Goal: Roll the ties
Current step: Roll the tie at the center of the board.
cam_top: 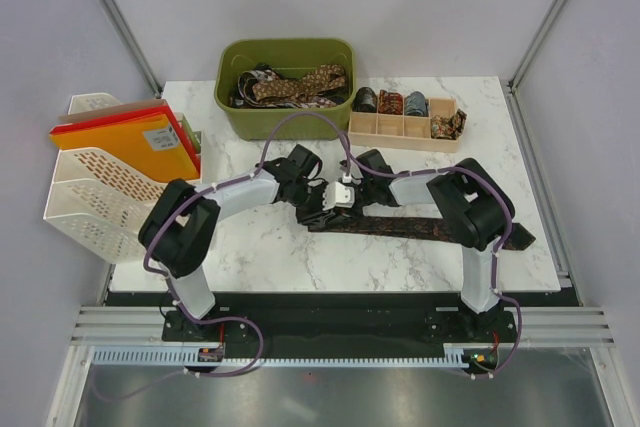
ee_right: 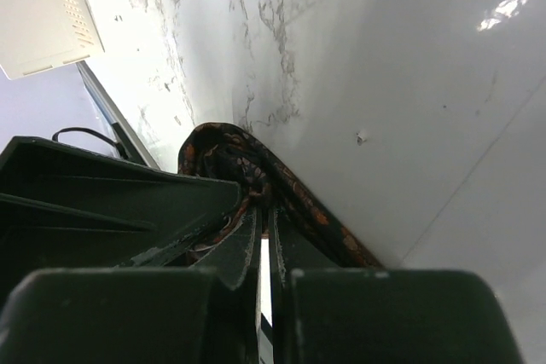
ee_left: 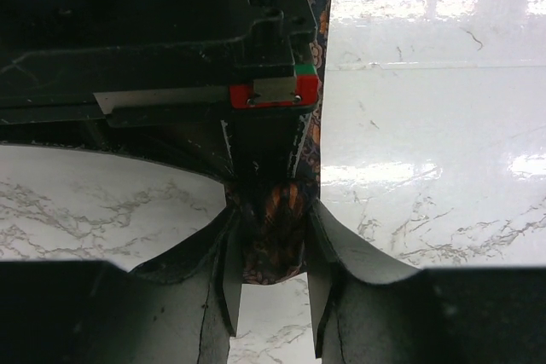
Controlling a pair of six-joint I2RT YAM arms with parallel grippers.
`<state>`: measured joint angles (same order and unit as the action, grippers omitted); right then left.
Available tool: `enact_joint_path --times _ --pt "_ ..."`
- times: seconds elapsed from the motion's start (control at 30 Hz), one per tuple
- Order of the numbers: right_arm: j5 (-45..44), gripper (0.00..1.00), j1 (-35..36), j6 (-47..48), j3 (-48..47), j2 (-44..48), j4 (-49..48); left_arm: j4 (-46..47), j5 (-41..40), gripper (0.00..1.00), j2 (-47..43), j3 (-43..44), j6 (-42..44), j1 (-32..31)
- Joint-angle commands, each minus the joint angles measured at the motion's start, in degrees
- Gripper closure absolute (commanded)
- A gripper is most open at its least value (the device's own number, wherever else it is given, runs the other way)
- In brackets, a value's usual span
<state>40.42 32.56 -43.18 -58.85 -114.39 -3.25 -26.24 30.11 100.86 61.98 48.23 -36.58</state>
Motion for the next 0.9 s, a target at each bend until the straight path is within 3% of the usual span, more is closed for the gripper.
enact_joint_path --times 0.0,0.43,0.53,0.87 --pt "1.4 0.92 0.0 0.6 0.1 0.8 -2.1 -1.3 -3.9 0.61 2.4 0.0 0.0 -1.7" --pt "4.1 0.64 -3.1 0.6 1.3 8.3 0.2 -4.5 -5.5 0.63 5.0 -1.2 0.4 -1.8" --pt "4.1 0.55 -3.0 -3.0 3.1 8.1 -4.7 -4.3 -4.7 0.63 4.9 -1.5 1.3 -1.7" --pt "1.8 0.56 -0.7 -5.4 3.7 3.6 -9.5 -4.3 -4.8 0.61 5.1 -1.6 2.1 -1.7"
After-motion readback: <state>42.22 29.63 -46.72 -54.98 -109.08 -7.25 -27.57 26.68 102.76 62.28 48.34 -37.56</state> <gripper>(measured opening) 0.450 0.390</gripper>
